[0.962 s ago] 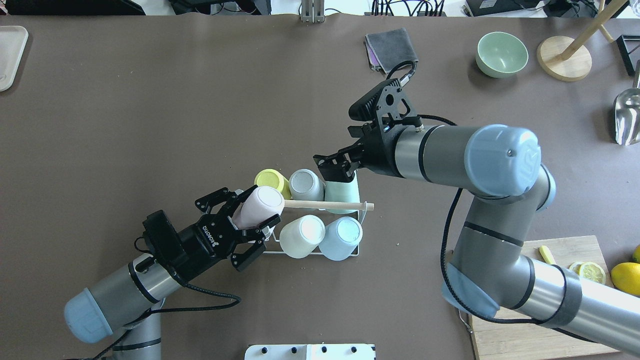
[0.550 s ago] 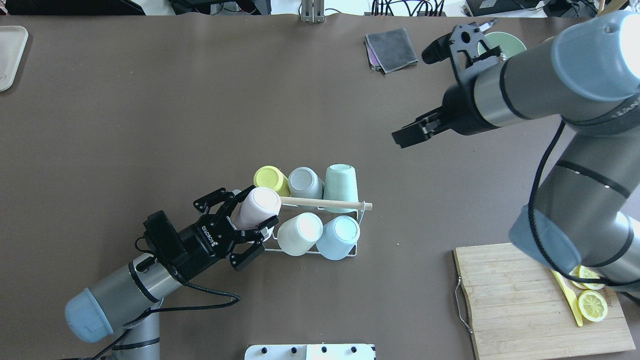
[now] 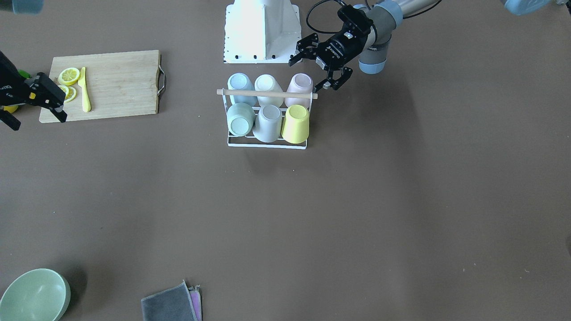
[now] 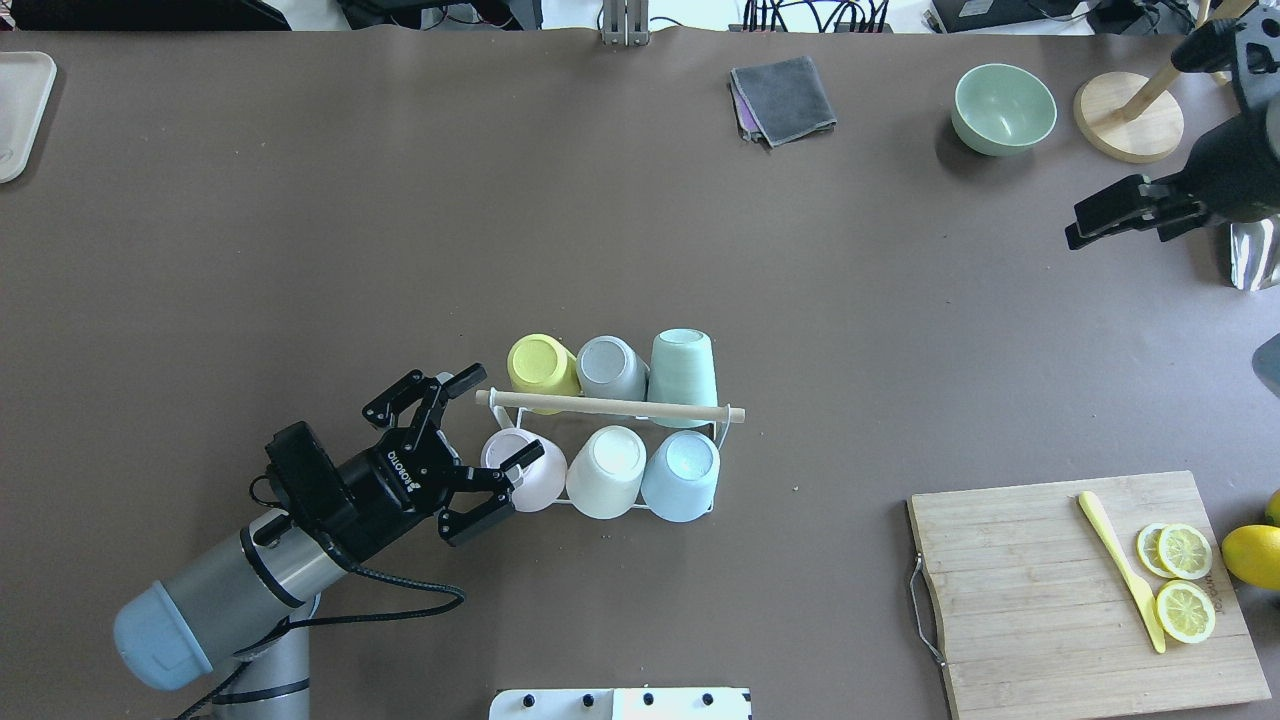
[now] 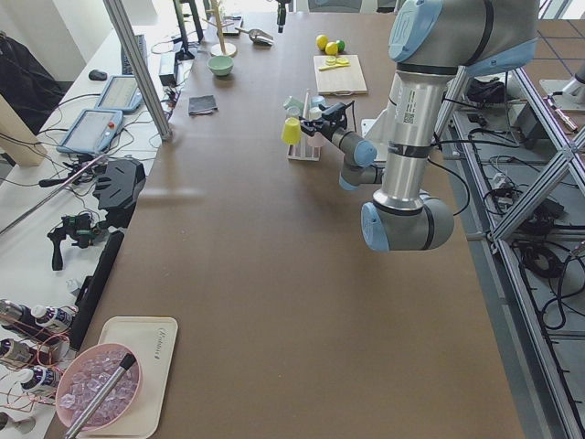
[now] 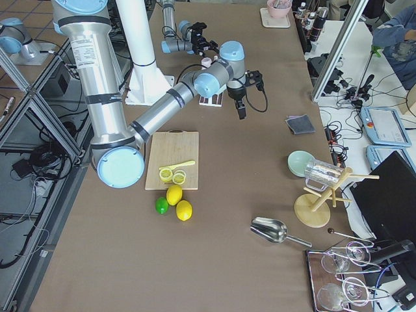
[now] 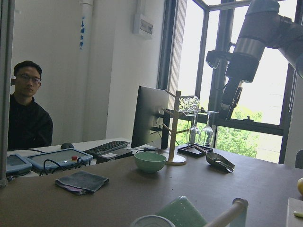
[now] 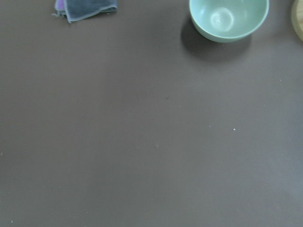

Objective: Place cup on cup holder

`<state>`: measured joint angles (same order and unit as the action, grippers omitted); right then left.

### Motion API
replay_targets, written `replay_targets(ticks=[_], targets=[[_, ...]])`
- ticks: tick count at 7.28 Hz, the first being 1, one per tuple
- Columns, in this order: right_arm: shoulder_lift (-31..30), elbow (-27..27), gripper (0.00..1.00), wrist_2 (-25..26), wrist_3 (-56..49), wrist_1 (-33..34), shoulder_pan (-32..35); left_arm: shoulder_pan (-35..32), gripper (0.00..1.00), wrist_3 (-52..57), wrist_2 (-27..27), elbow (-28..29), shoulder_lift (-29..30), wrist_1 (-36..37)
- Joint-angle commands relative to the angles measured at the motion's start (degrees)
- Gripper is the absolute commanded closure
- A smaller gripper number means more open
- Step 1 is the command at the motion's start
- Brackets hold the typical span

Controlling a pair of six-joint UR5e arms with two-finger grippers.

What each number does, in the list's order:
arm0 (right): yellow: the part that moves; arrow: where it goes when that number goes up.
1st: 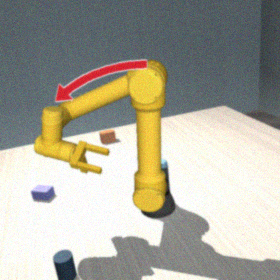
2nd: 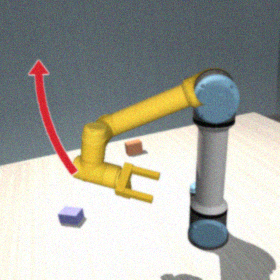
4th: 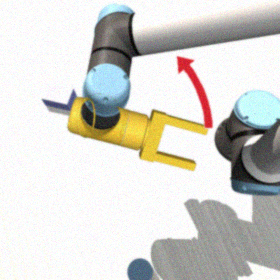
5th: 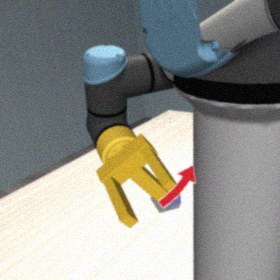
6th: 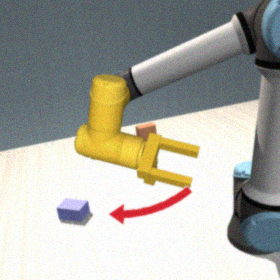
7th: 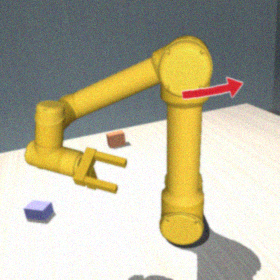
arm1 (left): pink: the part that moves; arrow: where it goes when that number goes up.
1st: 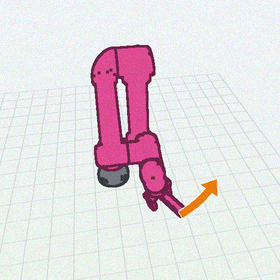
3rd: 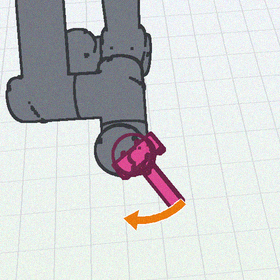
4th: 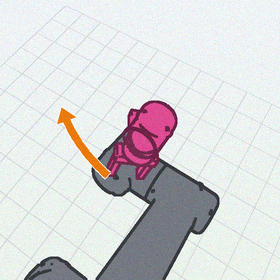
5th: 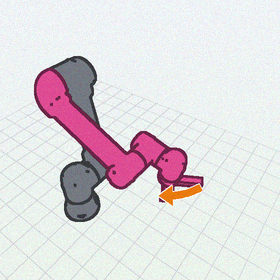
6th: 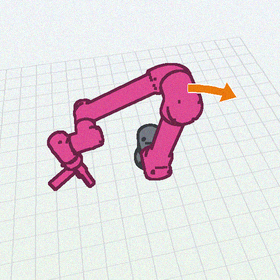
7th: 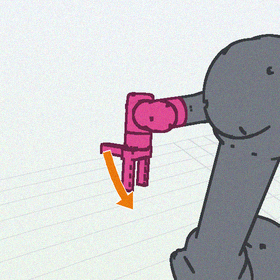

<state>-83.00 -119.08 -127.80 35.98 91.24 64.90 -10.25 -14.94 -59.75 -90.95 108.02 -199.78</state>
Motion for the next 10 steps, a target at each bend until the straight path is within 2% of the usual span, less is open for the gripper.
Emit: replay_targets(ticks=[1,2,4,5,6,7,8,9,10], targets=[[-1.3,3.1,0.0,-3.3,0.0,1.3,3.6,-2.1,0.02,-0.4,0.0,-6.7,-3.1,2.5],[-2.4,4.8,0.0,-5.1,-0.1,1.2,5.5,-6.9,0.02,-0.9,-0.6,-9.3,-4.5,8.0],[-6.4,5.4,0.0,-5.2,-0.4,1.3,9.9,-18.2,0.02,-8.9,-6.6,-9.6,-5.6,20.8],[-9.3,6.2,0.0,-5.5,-4.0,1.2,11.4,-25.0,0.02,-11.3,-9.2,-9.5,-6.9,28.4],[-10.1,8.9,0.0,-5.7,-11.6,1.3,14.6,-31.2,0.02,-14.2,-15.3,-9.5,-7.9,34.8],[-11.5,12.6,0.0,-6.6,-18.4,1.1,17.9,-38.7,0.02,-13.8,-26.4,-9.2,-8.3,41.0],[-11.7,18.0,0.0,-8.1,-27.1,1.1,21.4,-42.3,0.02,-13.8,-31.7,-9.0,-10.3,45.8],[-11.6,24.1,0.0,-8.3,-35.4,1.0,23.8,-43.0,0.02,-13.8,-31.7,-8.7,-13.3,51.5],[-11.3,27.8,0.0,-8.3,-36.9,1.2,25.8,-44.7,0.02,-13.9,-32.2,-8.5,-13.4,61.1]])
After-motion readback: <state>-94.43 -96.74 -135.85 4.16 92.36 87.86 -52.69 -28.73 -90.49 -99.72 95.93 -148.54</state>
